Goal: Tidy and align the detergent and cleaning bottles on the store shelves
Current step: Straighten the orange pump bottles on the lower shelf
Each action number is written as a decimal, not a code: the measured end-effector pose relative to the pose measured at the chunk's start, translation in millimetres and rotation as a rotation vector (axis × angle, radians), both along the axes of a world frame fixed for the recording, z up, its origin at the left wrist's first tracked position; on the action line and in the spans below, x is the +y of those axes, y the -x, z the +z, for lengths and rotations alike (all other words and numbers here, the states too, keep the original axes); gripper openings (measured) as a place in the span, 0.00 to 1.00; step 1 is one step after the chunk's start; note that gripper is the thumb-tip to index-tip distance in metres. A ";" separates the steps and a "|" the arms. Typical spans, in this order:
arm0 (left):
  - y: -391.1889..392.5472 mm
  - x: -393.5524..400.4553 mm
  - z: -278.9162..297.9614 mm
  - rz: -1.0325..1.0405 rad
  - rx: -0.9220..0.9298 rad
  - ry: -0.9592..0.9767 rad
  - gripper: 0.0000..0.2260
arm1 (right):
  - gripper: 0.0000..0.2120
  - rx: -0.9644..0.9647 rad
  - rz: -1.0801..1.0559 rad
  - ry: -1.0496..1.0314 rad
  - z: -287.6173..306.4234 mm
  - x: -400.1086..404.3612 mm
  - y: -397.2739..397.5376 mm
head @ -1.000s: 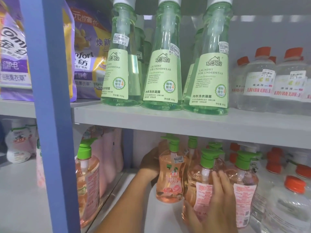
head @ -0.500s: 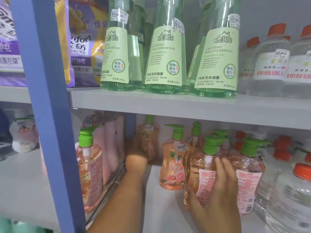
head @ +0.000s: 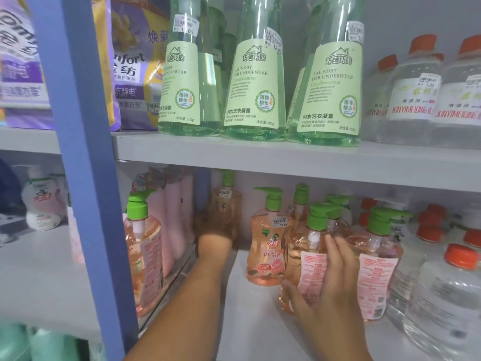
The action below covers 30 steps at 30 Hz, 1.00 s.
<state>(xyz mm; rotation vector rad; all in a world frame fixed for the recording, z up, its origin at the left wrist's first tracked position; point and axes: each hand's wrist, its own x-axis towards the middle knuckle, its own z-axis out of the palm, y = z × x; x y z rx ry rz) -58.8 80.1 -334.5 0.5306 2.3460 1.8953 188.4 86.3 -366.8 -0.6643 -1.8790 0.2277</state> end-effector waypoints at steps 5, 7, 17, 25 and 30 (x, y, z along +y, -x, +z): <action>-45.7 -28.9 9.3 -0.166 0.109 -0.129 0.07 | 0.53 0.106 0.104 0.160 -1.4 -3.5 -4.0; -69.2 -40.8 4.3 -0.474 0.072 -0.119 0.12 | 0.52 0.114 0.100 0.176 -1.9 -3.7 -4.1; -43.4 -68.8 -18.6 -0.345 0.157 -0.019 0.10 | 0.53 -0.176 0.034 0.449 19.1 -4.7 13.6; -17.9 -67.4 -25.6 -0.008 0.073 -0.024 0.05 | 0.28 -0.171 0.047 0.629 30.6 -4.8 78.0; -29.5 -73.3 -6.3 -0.038 0.014 0.133 0.07 | 0.25 -0.189 -0.019 0.674 28.7 7.4 117.8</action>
